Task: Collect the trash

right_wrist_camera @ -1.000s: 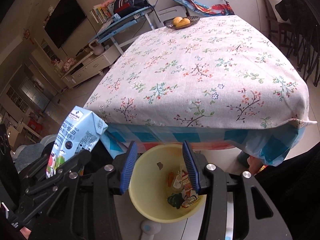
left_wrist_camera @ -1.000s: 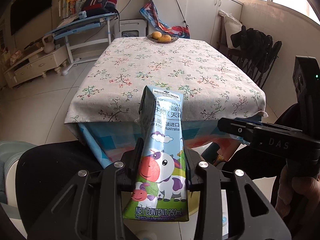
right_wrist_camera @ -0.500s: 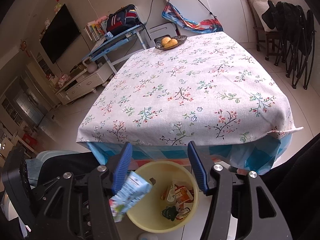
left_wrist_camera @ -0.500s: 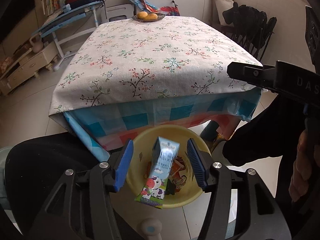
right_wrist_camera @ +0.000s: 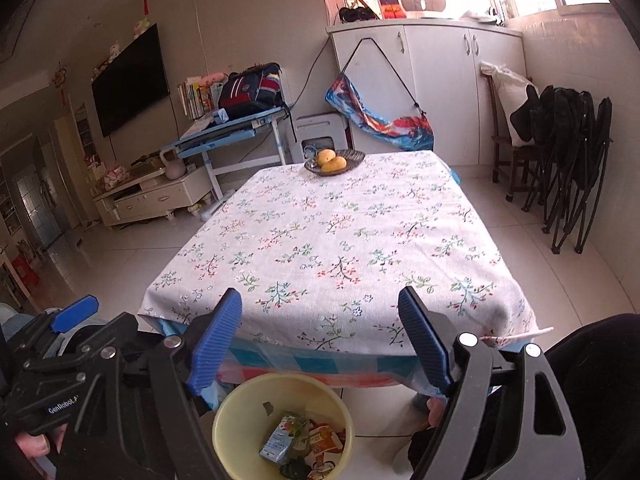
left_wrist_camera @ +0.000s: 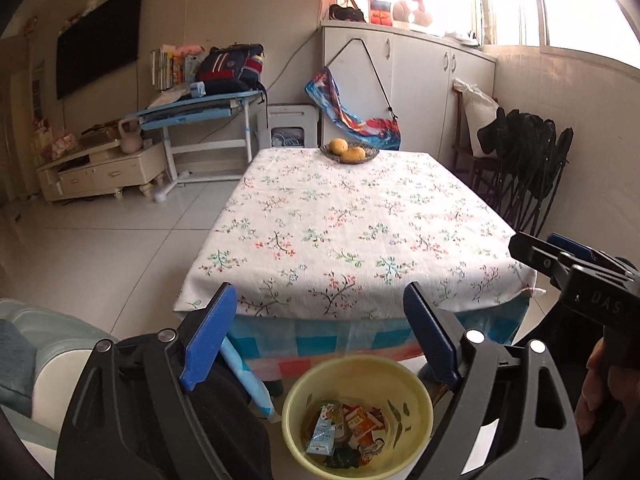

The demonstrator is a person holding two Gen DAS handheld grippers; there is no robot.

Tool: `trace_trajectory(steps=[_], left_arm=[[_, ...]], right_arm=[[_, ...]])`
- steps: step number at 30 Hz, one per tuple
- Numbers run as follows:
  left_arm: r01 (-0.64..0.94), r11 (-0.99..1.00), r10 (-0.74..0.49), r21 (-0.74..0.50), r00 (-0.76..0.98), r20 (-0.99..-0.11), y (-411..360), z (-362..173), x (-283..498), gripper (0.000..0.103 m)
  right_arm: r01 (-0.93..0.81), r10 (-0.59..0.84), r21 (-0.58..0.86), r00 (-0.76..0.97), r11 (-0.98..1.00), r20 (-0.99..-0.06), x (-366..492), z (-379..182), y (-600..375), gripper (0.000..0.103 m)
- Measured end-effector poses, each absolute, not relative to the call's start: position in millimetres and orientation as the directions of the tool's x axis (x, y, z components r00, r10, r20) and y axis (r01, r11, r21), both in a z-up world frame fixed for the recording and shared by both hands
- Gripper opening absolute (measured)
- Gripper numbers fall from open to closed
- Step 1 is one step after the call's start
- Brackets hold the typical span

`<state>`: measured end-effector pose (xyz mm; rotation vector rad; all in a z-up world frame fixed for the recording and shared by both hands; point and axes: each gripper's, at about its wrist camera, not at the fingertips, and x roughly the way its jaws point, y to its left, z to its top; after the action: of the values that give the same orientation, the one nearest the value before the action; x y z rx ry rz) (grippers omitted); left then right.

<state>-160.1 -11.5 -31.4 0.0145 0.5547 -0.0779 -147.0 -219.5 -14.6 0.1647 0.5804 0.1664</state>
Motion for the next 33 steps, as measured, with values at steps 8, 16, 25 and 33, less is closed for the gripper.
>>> trace_trajectory(steps=[8, 16, 25, 33], left_arm=[[0.046, 0.999, -0.030, 0.023, 0.880, -0.474, -12, -6, -170, 0.094], [0.022, 0.998, 0.006, 0.055, 0.888, -0.460, -18, 5, -182, 0.096], [0.005, 0.998, 0.024, 0.065, 0.897, -0.441, -26, 16, -188, 0.096], [-0.002, 0.997, 0.035, 0.075, 0.900, -0.434, -31, 19, -191, 0.096]], right_arm=[[-0.082, 0.133, 0.134, 0.889, 0.988, -0.439, -163, 6, -225, 0.088], [-0.043, 0.079, 0.099, 0.916, 0.994, -0.394, -170, 15, -234, 0.092], [-0.023, 0.053, 0.085, 0.927, 0.996, -0.371, -179, 19, -238, 0.094], [-0.023, 0.054, 0.088, 0.925, 0.996, -0.376, -179, 19, -238, 0.095]])
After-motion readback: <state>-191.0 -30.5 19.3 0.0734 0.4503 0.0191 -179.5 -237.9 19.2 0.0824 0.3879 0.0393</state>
